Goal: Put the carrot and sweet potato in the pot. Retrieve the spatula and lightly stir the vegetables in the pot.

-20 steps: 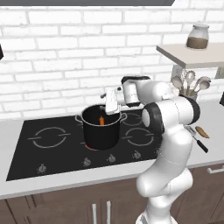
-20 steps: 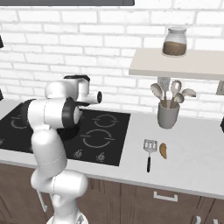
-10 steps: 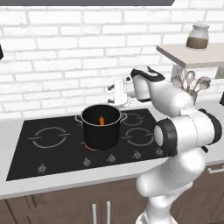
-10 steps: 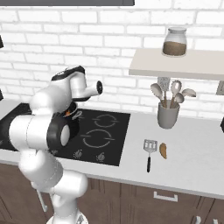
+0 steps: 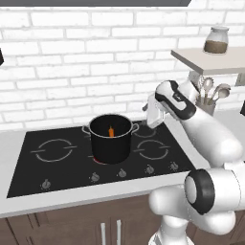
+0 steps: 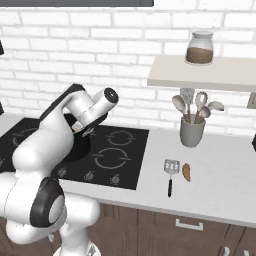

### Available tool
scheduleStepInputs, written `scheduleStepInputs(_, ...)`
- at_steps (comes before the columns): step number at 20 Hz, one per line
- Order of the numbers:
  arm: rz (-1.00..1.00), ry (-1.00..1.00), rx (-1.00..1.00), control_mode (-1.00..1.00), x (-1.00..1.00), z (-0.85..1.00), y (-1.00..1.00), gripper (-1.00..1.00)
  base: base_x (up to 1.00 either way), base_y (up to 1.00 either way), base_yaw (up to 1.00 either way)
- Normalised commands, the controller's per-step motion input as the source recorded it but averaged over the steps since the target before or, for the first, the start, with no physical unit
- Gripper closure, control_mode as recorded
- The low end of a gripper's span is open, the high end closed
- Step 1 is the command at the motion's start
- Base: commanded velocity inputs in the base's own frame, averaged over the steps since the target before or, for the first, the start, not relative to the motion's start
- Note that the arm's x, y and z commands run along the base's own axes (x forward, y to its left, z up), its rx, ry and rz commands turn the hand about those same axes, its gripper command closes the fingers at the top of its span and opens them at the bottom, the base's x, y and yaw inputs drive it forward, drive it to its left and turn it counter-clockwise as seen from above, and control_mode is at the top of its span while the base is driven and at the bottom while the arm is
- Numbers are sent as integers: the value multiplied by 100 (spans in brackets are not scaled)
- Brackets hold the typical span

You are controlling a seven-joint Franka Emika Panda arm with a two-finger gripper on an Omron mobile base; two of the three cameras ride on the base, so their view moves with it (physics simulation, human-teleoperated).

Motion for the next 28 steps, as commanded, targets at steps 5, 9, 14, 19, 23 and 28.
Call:
scheduleStepInputs(5,-35,35,-8,-100,-34,0,-98,-100,0,0,0)
scheduleStepInputs(9,-38,38,0,-100,-17,0,-100,-100,0,0,0)
scheduleStepInputs(14,-47,41,-1,-100,-1,-60,-100,-100,0,0,0)
scheduleStepInputs(19,-58,34,-1,-100,0,-86,-99,-100,0,0,0)
scheduleStepInputs(23,-66,19,0,-100,0,-76,-79,-100,0,0,0)
scheduleStepInputs(28,-54,6,0,-100,7,-17,-99,-100,0,0,0)
